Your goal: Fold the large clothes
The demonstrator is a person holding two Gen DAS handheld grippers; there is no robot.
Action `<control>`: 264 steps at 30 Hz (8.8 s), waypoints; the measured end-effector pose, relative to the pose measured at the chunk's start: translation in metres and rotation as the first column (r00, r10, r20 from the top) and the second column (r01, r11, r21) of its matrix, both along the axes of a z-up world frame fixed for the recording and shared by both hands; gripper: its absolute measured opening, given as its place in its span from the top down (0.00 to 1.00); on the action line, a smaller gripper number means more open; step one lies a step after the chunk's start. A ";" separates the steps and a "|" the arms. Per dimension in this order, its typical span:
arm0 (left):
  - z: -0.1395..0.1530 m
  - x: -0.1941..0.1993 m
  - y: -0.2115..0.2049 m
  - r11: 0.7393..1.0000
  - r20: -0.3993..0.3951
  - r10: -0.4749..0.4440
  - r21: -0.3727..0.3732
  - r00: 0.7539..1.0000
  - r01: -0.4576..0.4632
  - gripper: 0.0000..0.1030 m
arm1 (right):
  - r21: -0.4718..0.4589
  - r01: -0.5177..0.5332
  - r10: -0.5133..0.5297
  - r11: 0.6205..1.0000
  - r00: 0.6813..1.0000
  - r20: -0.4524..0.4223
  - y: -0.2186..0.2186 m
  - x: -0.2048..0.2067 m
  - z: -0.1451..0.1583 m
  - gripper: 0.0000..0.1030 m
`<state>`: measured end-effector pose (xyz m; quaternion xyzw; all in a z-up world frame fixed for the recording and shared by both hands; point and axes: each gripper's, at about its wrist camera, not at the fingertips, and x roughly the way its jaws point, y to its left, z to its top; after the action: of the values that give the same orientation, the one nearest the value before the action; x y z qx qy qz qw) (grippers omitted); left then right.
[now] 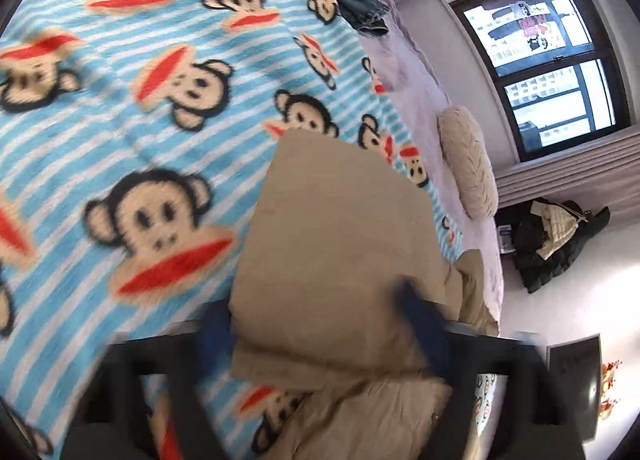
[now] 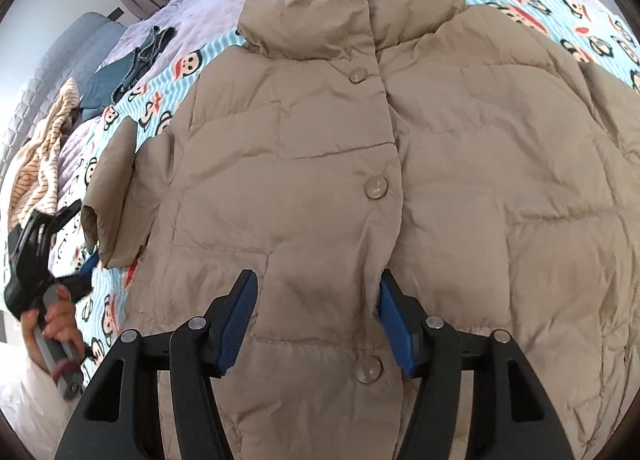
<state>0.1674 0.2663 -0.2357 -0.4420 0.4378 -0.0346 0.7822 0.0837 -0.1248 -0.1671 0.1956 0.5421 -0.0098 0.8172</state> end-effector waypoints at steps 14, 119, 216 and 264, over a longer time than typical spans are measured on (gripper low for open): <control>0.105 0.022 -0.128 0.896 0.307 -0.444 0.168 0.842 0.411 0.93 | 0.020 0.094 -0.096 0.995 0.990 0.100 -0.030 -0.030 0.042 0.48; 0.090 -0.014 -0.249 0.539 -0.153 -0.544 0.690 0.825 0.483 0.18 | 0.150 0.381 -0.383 0.912 0.924 -0.013 -0.190 -0.072 0.007 0.42; 0.064 -0.004 -0.248 0.698 -0.164 -0.427 0.566 0.889 0.439 0.00 | 0.160 -0.001 -0.013 0.987 0.996 0.084 -0.105 0.083 -0.017 0.54; 0.048 0.022 -0.277 0.773 -0.085 -0.601 0.190 0.795 0.605 0.84 | 0.304 0.446 -0.459 0.842 0.888 -0.034 -0.269 -0.044 -0.019 0.93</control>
<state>0.1896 -0.0103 -0.1874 -0.1946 0.5651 -0.2330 0.7672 0.0399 -0.3943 -0.1856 0.4411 0.4591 -0.1150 0.7625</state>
